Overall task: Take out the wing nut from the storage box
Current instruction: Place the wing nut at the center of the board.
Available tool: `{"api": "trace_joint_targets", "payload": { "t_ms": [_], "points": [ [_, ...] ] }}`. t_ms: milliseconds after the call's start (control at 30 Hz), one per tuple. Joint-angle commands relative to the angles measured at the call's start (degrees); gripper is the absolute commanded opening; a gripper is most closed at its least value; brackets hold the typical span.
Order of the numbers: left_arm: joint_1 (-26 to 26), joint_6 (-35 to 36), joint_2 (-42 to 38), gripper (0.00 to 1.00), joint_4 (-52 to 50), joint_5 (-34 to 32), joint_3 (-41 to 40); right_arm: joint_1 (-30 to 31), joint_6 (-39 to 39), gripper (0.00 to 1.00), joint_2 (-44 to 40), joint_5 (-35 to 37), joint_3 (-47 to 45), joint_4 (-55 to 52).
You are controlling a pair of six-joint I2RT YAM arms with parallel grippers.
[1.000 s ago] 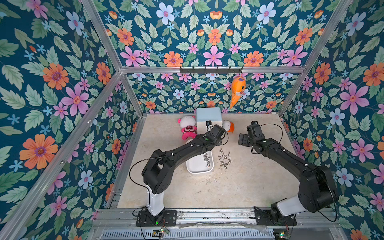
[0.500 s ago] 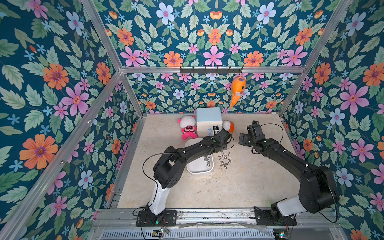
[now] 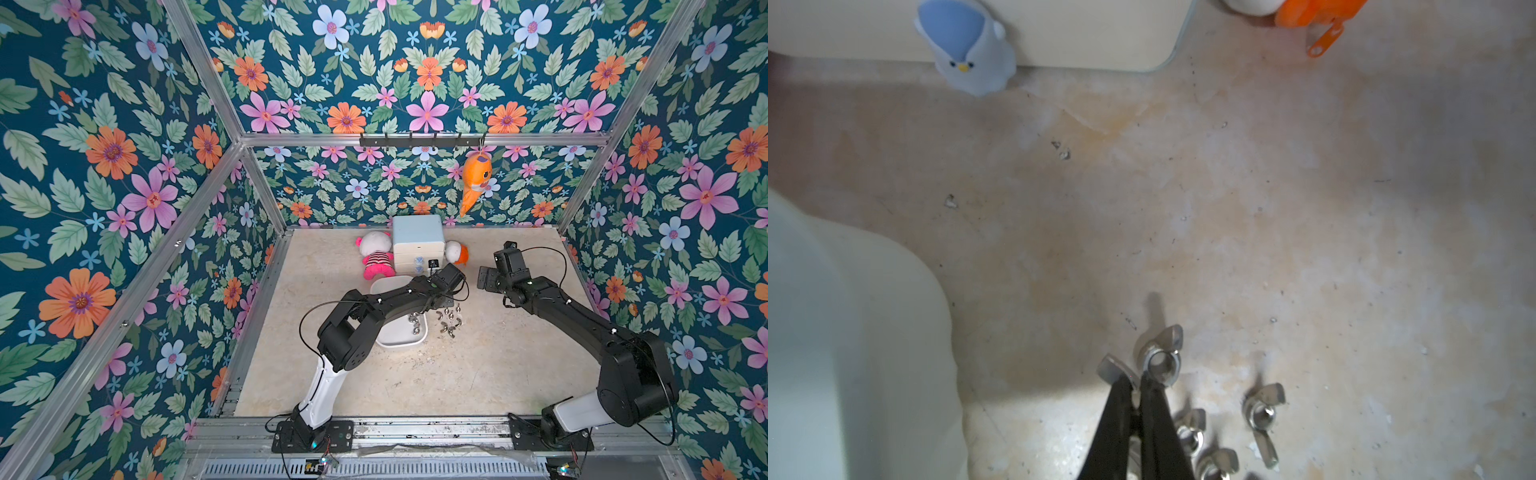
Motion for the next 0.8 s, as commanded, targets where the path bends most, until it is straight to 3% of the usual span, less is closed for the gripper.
{"api": "trace_joint_targets", "payload": {
  "t_ms": [0,400,767],
  "points": [
    [0.02,0.73,0.56,0.05,-1.99,-1.03,0.63,0.11,0.65,0.99,-0.22,0.49,-0.01,0.06],
    [-0.04,1.42,3.43,0.06,-7.19,-3.11,3.49,0.11,0.56,0.99,-0.04,0.43,0.35,0.06],
    [0.09,1.65,1.33,0.07,-9.71,-6.87,1.23,0.11,0.57,0.99,0.44,0.02,1.04,0.33]
  ]
}}
